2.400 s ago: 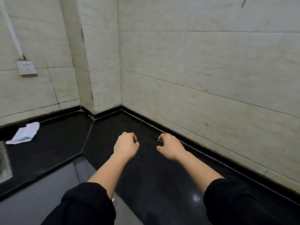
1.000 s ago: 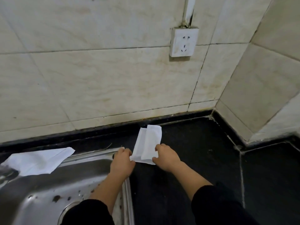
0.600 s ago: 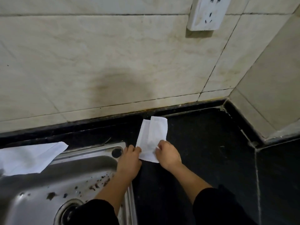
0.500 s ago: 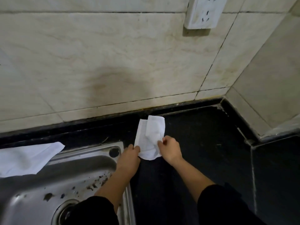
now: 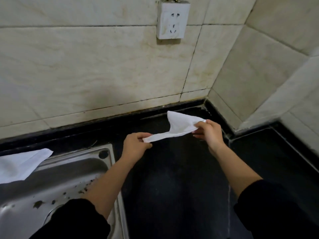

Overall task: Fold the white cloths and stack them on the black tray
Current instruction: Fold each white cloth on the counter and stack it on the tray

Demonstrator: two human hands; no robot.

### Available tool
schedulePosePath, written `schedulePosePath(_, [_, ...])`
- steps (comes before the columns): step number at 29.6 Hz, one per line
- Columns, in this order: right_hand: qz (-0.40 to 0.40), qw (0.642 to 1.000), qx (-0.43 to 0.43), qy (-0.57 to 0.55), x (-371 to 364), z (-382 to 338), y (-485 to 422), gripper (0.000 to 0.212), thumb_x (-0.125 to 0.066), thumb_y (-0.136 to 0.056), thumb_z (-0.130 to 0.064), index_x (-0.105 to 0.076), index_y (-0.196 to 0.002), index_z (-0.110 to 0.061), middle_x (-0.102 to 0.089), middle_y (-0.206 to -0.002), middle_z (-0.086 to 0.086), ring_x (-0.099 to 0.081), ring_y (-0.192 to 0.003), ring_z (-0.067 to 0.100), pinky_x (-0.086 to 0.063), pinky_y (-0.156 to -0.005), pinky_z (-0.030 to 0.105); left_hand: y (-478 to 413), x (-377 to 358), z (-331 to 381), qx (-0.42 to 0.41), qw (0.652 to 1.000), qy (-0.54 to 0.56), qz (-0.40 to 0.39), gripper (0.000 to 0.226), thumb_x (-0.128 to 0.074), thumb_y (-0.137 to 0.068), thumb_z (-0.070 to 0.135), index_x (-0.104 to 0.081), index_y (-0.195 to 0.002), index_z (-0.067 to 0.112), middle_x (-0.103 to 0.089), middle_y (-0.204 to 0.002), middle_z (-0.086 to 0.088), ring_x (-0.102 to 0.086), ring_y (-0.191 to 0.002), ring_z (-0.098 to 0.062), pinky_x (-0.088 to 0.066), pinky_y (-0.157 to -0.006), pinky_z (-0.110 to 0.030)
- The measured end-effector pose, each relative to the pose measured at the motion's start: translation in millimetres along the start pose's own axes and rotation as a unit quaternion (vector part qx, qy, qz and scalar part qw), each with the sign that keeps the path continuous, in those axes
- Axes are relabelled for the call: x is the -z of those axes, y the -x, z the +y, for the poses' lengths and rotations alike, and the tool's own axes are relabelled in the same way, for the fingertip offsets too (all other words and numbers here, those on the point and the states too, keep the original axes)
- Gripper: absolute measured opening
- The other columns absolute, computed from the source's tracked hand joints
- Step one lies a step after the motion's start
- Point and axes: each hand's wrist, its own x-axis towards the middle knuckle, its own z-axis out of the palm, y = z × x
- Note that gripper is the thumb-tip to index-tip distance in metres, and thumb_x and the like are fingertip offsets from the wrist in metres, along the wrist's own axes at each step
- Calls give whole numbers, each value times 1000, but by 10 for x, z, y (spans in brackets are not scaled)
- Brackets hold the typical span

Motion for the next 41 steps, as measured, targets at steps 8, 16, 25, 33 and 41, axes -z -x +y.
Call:
schedulePosePath(8, [-137,948,-225,175,1282,691,522,16,-62,-83,-14,-70,-91,-2,-76,-80,11,-67,-72,19,-49,-64,26,848,-576,-454,25,977,-160,-139,22,-77,-77,9,-74,-94,23,-70,-95,6,-65,-86,-5,-49,-76,-14])
schedulePosePath(16, [-268,861,-368,229,1639,1152,721,30,-56,-90,-20,-70,-106,1,-76,-98,9,-71,-90,19,-53,-73,28,1076,-680,-764,131,949,-162,-237,9,-77,-79,13,-79,-87,15,-76,-84,-4,-73,-82,-15,-59,-76,-23])
schedulePosePath(25, [-142,935,-277,168,1321,1037,253,22,-68,-85,-27,-65,-74,-8,-54,-56,0,-45,-47,11,-36,-47,21,690,-697,-599,144,980,-76,-114,25,-76,-82,12,-64,-63,2,-62,-65,-12,-67,-62,-16,-53,-57,-20])
schedulePosePath(33, [-75,944,-313,71,970,1183,-233,29,-69,-88,-30,-67,-72,-6,-55,-50,-1,-46,-49,12,-41,-54,23,266,-850,-680,143,982,-120,-32,45,-71,-86,25,-47,-50,15,-46,-53,1,-43,-53,-11,-34,-55,-26])
schedulePosePath(41, [-46,945,-316,70,842,1330,-393,33,-67,-89,-33,-67,-71,-6,-55,-54,1,-47,-50,12,-39,-52,24,142,-988,-730,167,978,-127,7,21,-68,-88,30,-69,-80,10,-65,-78,-2,-59,-76,-16,-44,-65,-28])
